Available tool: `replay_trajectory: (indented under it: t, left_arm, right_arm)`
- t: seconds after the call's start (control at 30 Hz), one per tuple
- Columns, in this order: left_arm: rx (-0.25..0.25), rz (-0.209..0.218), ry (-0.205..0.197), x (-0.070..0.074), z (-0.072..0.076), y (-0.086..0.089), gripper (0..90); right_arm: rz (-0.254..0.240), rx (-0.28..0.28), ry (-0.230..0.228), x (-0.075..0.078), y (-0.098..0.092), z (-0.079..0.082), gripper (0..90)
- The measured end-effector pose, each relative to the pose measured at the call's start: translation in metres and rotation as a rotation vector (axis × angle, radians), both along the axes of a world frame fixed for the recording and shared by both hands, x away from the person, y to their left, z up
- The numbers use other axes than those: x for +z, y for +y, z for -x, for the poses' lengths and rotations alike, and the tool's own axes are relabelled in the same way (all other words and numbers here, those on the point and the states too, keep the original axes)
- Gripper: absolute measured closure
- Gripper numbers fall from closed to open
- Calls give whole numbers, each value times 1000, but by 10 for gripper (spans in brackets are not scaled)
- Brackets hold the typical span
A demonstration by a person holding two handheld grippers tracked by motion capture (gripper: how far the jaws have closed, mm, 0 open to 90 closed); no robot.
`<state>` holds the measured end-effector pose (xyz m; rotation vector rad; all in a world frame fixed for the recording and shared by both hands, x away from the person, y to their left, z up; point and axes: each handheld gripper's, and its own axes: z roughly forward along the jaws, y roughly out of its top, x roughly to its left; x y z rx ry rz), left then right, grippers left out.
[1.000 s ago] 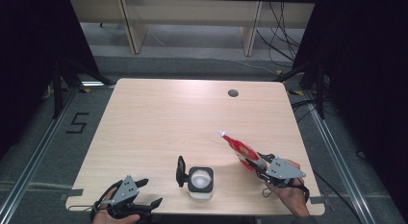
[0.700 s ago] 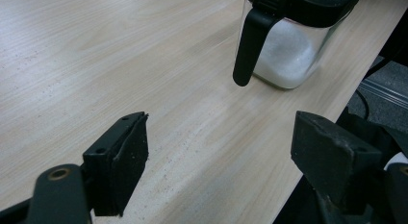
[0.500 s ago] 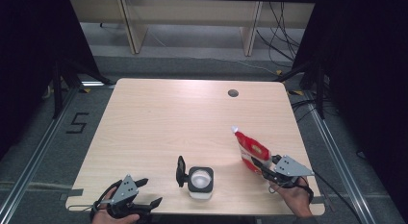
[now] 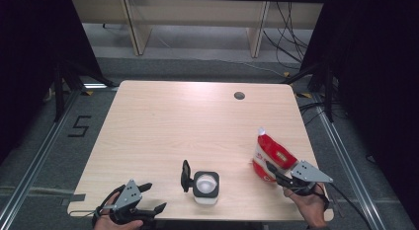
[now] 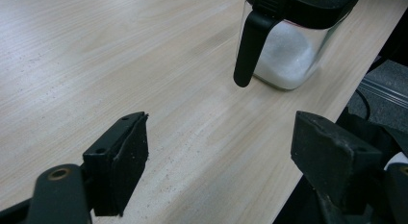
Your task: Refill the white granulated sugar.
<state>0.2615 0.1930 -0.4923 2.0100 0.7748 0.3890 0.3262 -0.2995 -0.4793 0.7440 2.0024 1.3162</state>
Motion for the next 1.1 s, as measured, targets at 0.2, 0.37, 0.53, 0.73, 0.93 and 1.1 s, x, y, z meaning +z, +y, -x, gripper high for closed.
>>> replay_trajectory:
  t: [0.2,0.37,0.53,0.73,0.93,1.1]
  left_arm:
    - [-10,-6,-15,0,-1,1,202]
    - [-14,-9,-15,0,-2,1,202]
    - [-4,3,-11,1,-2,1,203]
    - [2,-2,0,0,-2,0,203]
    - [1,8,13,0,-4,-2,203]
    - [-18,-11,-1,0,-7,-3,203]
  right_arm:
    - [-32,-45,40,6,-2,6,514]
    - [-41,-86,40,8,-8,14,425]
    - [-28,-105,54,10,-9,23,335]
    - [-10,-206,117,12,-13,43,305]
    - [67,-230,126,14,-12,64,308]
    - [60,-226,165,15,-5,75,297]
